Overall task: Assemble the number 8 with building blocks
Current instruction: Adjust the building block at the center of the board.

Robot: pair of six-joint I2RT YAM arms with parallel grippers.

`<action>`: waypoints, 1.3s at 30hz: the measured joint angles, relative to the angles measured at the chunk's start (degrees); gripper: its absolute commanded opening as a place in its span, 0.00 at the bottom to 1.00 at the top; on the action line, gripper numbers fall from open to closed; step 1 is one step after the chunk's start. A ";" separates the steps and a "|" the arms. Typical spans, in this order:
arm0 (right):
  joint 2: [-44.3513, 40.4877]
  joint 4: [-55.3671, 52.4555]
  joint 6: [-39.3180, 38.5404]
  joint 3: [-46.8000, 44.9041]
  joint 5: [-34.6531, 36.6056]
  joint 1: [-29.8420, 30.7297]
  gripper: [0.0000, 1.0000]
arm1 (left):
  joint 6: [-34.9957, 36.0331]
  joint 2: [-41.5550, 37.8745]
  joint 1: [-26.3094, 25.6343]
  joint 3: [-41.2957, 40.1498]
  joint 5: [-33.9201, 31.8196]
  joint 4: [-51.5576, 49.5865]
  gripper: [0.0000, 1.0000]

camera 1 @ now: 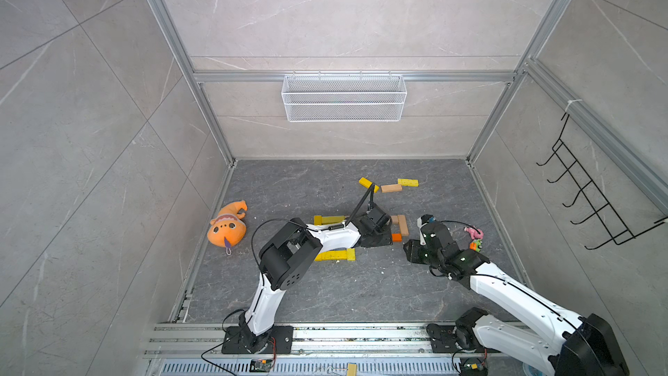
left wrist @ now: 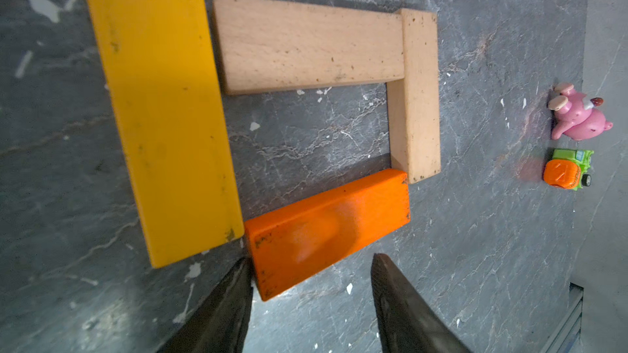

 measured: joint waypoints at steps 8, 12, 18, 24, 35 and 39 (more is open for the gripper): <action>0.02 0.04 0.02 0.00 0.00 0.00 0.44 | 0.02 0.24 0.00 0.24 -0.02 -0.09 0.59; 0.02 0.37 0.02 0.00 -0.02 0.00 0.44 | 0.02 0.24 0.00 0.24 -0.07 -0.20 0.59; 0.55 1.03 0.04 0.00 -0.07 0.00 0.44 | 1.03 -0.98 0.00 0.00 -0.63 -2.12 0.61; 1.20 1.70 0.04 0.04 -0.04 0.00 0.44 | 4.02 -3.54 0.70 1.57 -1.49 -6.49 0.62; 1.20 1.66 0.02 1.36 -0.02 0.00 0.44 | 12.33 -3.19 5.66 9.53 -1.60 -11.19 0.66; 1.20 1.64 0.00 1.62 -0.02 0.00 0.44 | 15.76 -0.15 8.15 15.17 -1.09 -11.28 0.71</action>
